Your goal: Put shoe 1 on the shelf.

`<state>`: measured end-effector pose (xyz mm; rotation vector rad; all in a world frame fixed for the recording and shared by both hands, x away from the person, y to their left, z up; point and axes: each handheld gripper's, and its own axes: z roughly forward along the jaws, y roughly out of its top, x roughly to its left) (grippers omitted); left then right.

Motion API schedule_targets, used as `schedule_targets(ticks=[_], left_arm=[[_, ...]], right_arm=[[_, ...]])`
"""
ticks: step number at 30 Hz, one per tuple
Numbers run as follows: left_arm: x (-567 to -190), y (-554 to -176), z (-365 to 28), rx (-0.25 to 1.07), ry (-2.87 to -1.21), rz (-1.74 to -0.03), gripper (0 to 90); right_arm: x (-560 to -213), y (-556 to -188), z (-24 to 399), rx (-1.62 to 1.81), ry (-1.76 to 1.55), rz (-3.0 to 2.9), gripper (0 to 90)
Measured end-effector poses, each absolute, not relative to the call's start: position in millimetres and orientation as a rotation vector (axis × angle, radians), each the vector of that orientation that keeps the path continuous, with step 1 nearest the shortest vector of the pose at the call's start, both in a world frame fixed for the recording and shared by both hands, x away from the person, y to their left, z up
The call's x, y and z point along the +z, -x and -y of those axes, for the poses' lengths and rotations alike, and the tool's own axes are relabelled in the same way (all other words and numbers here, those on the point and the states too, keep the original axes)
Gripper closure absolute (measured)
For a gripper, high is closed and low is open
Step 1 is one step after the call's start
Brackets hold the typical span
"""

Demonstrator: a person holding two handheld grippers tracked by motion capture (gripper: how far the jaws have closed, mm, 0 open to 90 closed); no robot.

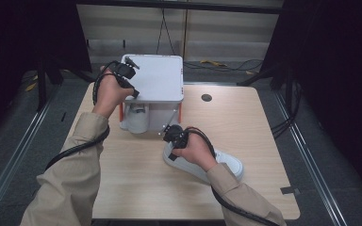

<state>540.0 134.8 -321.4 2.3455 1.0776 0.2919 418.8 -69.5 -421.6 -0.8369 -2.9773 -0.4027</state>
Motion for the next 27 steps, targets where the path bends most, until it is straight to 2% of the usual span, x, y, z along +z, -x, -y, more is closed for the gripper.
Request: schedule_targets(ticks=[8, 10, 13, 15, 18, 19, 23, 25, 26, 27], left_arm=[[-320.9, -540.3, -133.7, 0.291, -2.352, -1.08, 90.0], [-320.9, -540.1, -133.0, 0.297, -2.356, -1.076, 90.0], [-321.5, -539.8, -134.2, 0.292, -2.345, -1.079, 90.0], [-321.5, -540.4, -135.0, 0.286, -2.342, -1.079, 90.0], [-321.2, -539.7, -133.0, 0.297, -2.349, -1.084, 90.0], [-321.0, -539.2, -132.0, 0.305, -2.353, -1.083, 90.0], [-321.5, -538.2, -131.6, 0.314, -2.347, -1.085, 90.0], [-321.8, -538.3, -132.5, 0.31, -2.341, -1.086, 90.0], [-321.9, -538.2, -133.0, 0.312, -2.341, -1.082, 90.0], [-322.2, -538.0, -133.1, 0.311, -2.339, -1.081, 90.0]], right_arm=[[-394.3, -423.0, 90.6, -0.282, 0.746, 3.214, 80.7], [-392.9, -426.1, 95.6, -0.254, 0.634, 3.249, 80.3], [-400.4, -420.6, 102.0, -0.326, 0.599, 3.126, 72.1], [-407.0, -411.7, 105.6, -0.434, 0.645, 3.008, 62.4], [-413.2, -405.1, 107.6, -0.494, 0.8, 2.974, 43.0], [-414.4, -404.8, 107.4, -0.54, 0.866, 2.942, 39.9], [-415.1, -403.9, 98.9, -0.688, 1.065, 2.839, 33.3], [-421.9, -405.6, 91.1, -0.7, 1.142, 2.81, 33.4], [-425.4, -406.5, 88.8, -0.679, 1.161, 2.827, 35.1], [-430.6, -406.8, 85.2, -0.667, 1.191, 2.839, 41.6]])
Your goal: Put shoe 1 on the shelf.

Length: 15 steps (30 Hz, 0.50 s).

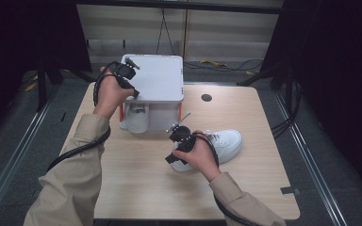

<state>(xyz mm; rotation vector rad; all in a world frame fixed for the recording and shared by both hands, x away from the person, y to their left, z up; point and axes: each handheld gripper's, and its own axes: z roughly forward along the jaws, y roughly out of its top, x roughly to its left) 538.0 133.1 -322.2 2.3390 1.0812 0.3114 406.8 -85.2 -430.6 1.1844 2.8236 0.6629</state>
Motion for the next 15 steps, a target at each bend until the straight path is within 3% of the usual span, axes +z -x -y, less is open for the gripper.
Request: schedule_targets(ticks=[1, 5, 15], left_arm=[[-322.3, -537.8, -133.1, 0.312, -2.338, -1.081, 90.0], [-322.8, -537.4, -133.8, 0.312, -2.332, -1.077, 90.0], [-323.6, -536.3, -134.2, 0.318, -2.32, -1.08, 90.0]], right_arm=[[-432.3, -406.9, 84.5, 0.648, -1.188, -2.789, 52.2], [-429.5, -406.0, 85.9, 0.664, -1.218, -2.789, 67.5], [-406.9, -382.8, 95.6, 0.609, -1.121, -2.813, 73.0]])
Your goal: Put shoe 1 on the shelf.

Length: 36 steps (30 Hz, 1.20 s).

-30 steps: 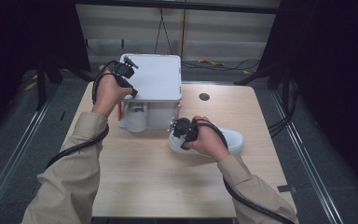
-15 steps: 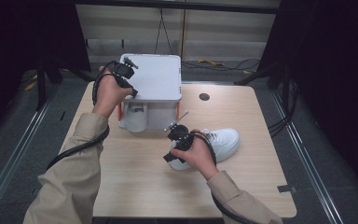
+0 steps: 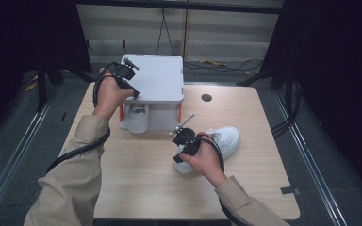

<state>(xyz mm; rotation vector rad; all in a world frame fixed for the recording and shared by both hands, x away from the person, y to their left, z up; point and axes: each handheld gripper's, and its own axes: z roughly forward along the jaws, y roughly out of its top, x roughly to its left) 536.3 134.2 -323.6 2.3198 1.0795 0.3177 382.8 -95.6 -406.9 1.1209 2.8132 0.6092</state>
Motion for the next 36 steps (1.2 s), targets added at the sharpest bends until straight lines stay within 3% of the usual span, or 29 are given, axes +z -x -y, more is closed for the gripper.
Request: schedule_targets(ticks=[17, 36], left_arm=[[-324.0, -538.5, -136.1, 0.285, -2.304, -1.098, 90.0], [-324.2, -539.3, -136.4, 0.277, -2.303, -1.094, 90.0]], right_arm=[[-380.7, -355.8, 89.1, 0.634, -0.953, -2.843, 72.8], [-372.8, -339.8, 36.2, 0.594, -0.644, -2.958, 71.6]])
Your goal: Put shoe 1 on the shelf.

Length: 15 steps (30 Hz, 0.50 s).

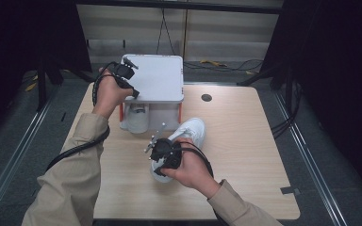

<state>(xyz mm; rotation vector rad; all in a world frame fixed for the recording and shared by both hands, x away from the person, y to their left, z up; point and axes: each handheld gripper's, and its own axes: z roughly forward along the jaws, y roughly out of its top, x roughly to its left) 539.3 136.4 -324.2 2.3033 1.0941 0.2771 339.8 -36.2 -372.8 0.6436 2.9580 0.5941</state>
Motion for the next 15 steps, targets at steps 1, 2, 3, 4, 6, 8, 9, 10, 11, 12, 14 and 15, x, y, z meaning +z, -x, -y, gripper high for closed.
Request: schedule_targets(ticks=[1, 2, 3, 4, 6, 8, 9, 10, 11, 12, 14, 15], left_arm=[[-324.5, -539.3, -136.5, 0.272, -2.298, -1.099, 90.0], [-324.7, -539.5, -137.1, 0.268, -2.293, -1.104, 90.0], [-324.7, -539.5, -137.1, 0.268, -2.293, -1.104, 90.0], [-324.5, -539.8, -137.9, 0.265, -2.292, -1.103, 90.0], [-325.4, -540.0, -139.4, 0.251, -2.277, -1.109, 90.0], [-325.8, -539.6, -140.2, 0.254, -2.273, -1.104, 90.0], [-325.9, -539.2, -140.3, 0.256, -2.272, -1.102, 90.0], [-326.0, -538.6, -139.9, 0.258, -2.27, -1.102, 90.0], [-325.9, -538.7, -140.1, 0.262, -2.277, -1.094, 90.0], [-325.9, -538.8, -140.1, 0.262, -2.276, -1.095, 90.0], [-325.9, -539.2, -140.1, 0.258, -2.275, -1.099, 90.0], [-325.8, -539.2, -140.1, 0.257, -2.276, -1.098, 90.0]], right_arm=[[-372.9, -338.5, 33.2, 0.597, -0.626, -2.96, 71.7], [-373.0, -337.6, 31.0, 0.602, -0.613, -2.964, 71.7], [-373.0, -337.6, 31.0, 0.602, -0.613, -2.964, 71.7], [-373.4, -336.8, 27.8, 0.586, -0.596, -2.971, 71.6], [-374.4, -337.2, 19.1, 0.589, -0.551, -2.991, 71.5], [-373.9, -337.9, 14.8, 0.602, -0.534, -3.003, 71.2], [-373.2, -338.3, 11.5, 0.602, -0.525, -3.006, 71.2], [-373.6, -339.3, 8.9, 0.608, -0.509, -3.01, 71.1], [-373.5, -340.6, 6.2, 0.605, -0.484, -3.009, 71.1], [-373.3, -341.7, 4.6, 0.602, -0.478, -3.011, 71.0], [-373.4, -345.3, 1.4, 0.599, -0.429, -3.0, 70.7], [-374.3, -349.4, 0.3, 0.594, -0.386, -3.002, 70.7]])
